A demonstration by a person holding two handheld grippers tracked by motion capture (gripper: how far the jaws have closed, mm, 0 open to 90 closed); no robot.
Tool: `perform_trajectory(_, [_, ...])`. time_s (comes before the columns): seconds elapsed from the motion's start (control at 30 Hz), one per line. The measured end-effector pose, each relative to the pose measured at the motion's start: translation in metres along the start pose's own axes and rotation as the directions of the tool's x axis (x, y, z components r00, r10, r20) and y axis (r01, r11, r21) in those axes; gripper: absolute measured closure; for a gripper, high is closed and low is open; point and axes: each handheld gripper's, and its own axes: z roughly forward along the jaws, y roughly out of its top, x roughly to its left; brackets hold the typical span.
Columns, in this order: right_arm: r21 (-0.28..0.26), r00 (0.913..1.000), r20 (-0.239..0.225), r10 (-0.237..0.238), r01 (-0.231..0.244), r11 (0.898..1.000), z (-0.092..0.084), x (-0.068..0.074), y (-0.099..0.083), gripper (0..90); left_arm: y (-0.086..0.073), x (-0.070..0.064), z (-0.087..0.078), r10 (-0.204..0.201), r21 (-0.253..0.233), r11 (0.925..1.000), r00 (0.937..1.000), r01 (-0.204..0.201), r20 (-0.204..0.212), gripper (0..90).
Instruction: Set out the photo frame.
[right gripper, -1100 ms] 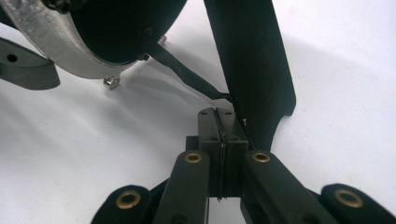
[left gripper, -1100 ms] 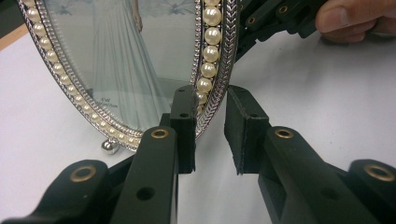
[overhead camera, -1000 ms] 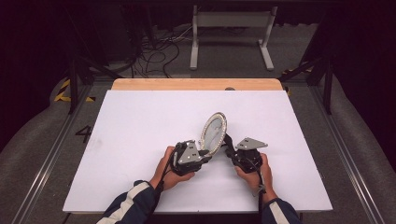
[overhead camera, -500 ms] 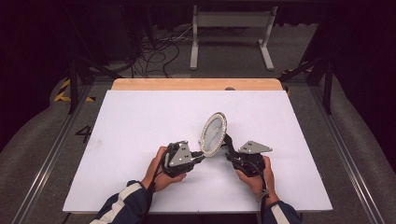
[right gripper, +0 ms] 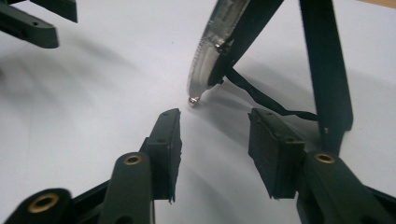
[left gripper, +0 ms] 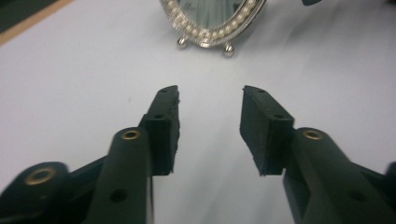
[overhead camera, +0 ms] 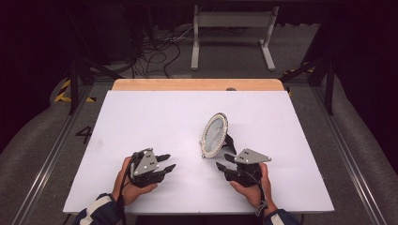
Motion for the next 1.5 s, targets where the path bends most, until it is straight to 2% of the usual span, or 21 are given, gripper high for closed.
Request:
perform_trajectory(0.03, [0.000, 1.0000, 0.000, 0.000, 0.000, 1.000, 0.000, 0.000, 0.000, 52.5, 0.000, 0.000, 0.000, 0.000, 0.000, 1.0000, 1.0000, 0.000, 0.000, 53.3])
perform_trajectory(0.07, [0.004, 1.0000, 0.002, 0.004, -0.004, 1.000, 0.002, 0.001, 0.001, 50.5, -0.006, 0.001, -0.006, -0.020, 0.007, 0.9998, 0.9996, 0.020, -0.019, 53.3])
perform_trajectory(0.1, [0.006, 0.9999, 0.008, 0.012, -0.012, 1.000, 0.004, 0.002, 0.001, 49.6, -0.010, 0.002, -0.010, -0.034, 0.010, 0.9993, 0.9990, 0.035, -0.028, 47.7])
perform_trajectory(0.17, [0.005, 0.9996, 0.007, 0.028, -0.028, 1.000, 0.008, 0.003, 0.001, 48.7, -0.019, 0.003, -0.017, -0.054, 0.019, 0.9983, 0.9974, 0.055, -0.048, 43.3])
perform_trajectory(0.23, [-0.001, 0.9994, 0.012, 0.033, -0.033, 0.999, 0.012, 0.004, 0.003, 48.5, -0.027, 0.003, -0.022, -0.048, 0.039, 0.9980, 0.9968, 0.050, -0.065, 39.8])
perform_trajectory(0.3, [-0.030, 0.9988, 0.022, 0.044, -0.043, 0.999, 0.016, 0.007, 0.006, 49.6, -0.031, 0.003, -0.024, -0.044, 0.052, 0.9974, 0.9956, 0.049, -0.082, 35.1])
perform_trajectory(0.4, [-0.035, 0.9990, 0.024, 0.038, -0.037, 0.999, 0.021, 0.008, 0.008, 48.9, -0.032, 0.001, -0.027, -0.049, 0.038, 0.9979, 0.9956, 0.052, -0.079, 32.4])
perform_trajectory(0.47, [-0.035, 0.9990, 0.022, 0.038, -0.037, 0.999, 0.025, 0.011, 0.011, 47.8, -0.033, -0.002, -0.027, -0.043, 0.046, 0.9978, 0.9957, 0.047, -0.082, 29.4])
perform_trajectory(0.53, [-0.030, 0.9990, 0.032, 0.031, -0.030, 0.999, 0.029, 0.012, 0.014, 47.0, -0.036, -0.003, -0.027, -0.034, 0.066, 0.9970, 0.9960, 0.040, -0.083, 28.7])
perform_trajectory(0.67, [-0.025, 0.9988, 0.037, 0.031, -0.030, 0.999, 0.033, 0.013, 0.015, 44.9, -0.039, -0.004, -0.029, -0.043, 0.072, 0.9961, 0.9957, 0.049, -0.082, 28.7])
perform_trajectory(0.83, [-0.031, 0.9963, 0.054, 0.067, -0.065, 0.997, 0.038, 0.010, 0.020, 42.8, -0.044, -0.005, -0.033, -0.055, 0.077, 0.9950, 0.9936, 0.063, -0.099, 27.0])
perform_trajectory(1.07, [-0.065, 0.9902, 0.114, 0.081, -0.074, 0.995, 0.046, 0.012, 0.025, 42.9, -0.046, -0.005, -0.034, -0.064, 0.082, 0.9940, 0.9931, 0.073, -0.098, 26.9])
perform_trajectory(1.1, [-0.069, 0.9862, 0.136, 0.093, -0.085, 0.994, 0.047, 0.011, 0.026, 45.1, -0.047, -0.005, -0.033, -0.065, 0.088, 0.9933, 0.9932, 0.074, -0.097, 26.8])
perform_trajectory(1.2, [-0.079, 0.9848, 0.136, 0.108, -0.098, 0.992, 0.049, 0.009, 0.025, 49.4, -0.047, -0.005, -0.033, -0.063, 0.091, 0.9933, 0.9936, 0.071, -0.094, 26.6])
perform_trajectory(1.23, [-0.079, 0.9851, 0.135, 0.106, -0.096, 0.992, 0.049, 0.008, 0.025, 54.3, -0.046, -0.005, -0.033, -0.063, 0.091, 0.9933, 0.9937, 0.072, -0.093, 26.5])
perform_trajectory(1.3, [-0.082, 0.9902, 0.103, 0.094, -0.086, 0.993, 0.049, 0.007, 0.026, 59.7, -0.046, -0.005, -0.033, -0.061, 0.091, 0.9935, 0.9940, 0.069, -0.090, 26.1])
perform_trajectory(1.37, [-0.081, 0.9907, 0.107, 0.083, -0.075, 0.994, 0.048, 0.008, 0.026, 60.3, -0.046, -0.005, -0.032, -0.061, 0.093, 0.9932, 0.9942, 0.069, -0.089, 25.6])
perform_trajectory(1.5, [-0.076, 0.9925, 0.086, 0.087, -0.080, 0.994, 0.047, 0.005, 0.026, 61.1, -0.046, -0.005, -0.032, -0.057, 0.102, 0.9926, 0.9947, 0.065, -0.086, 24.9])
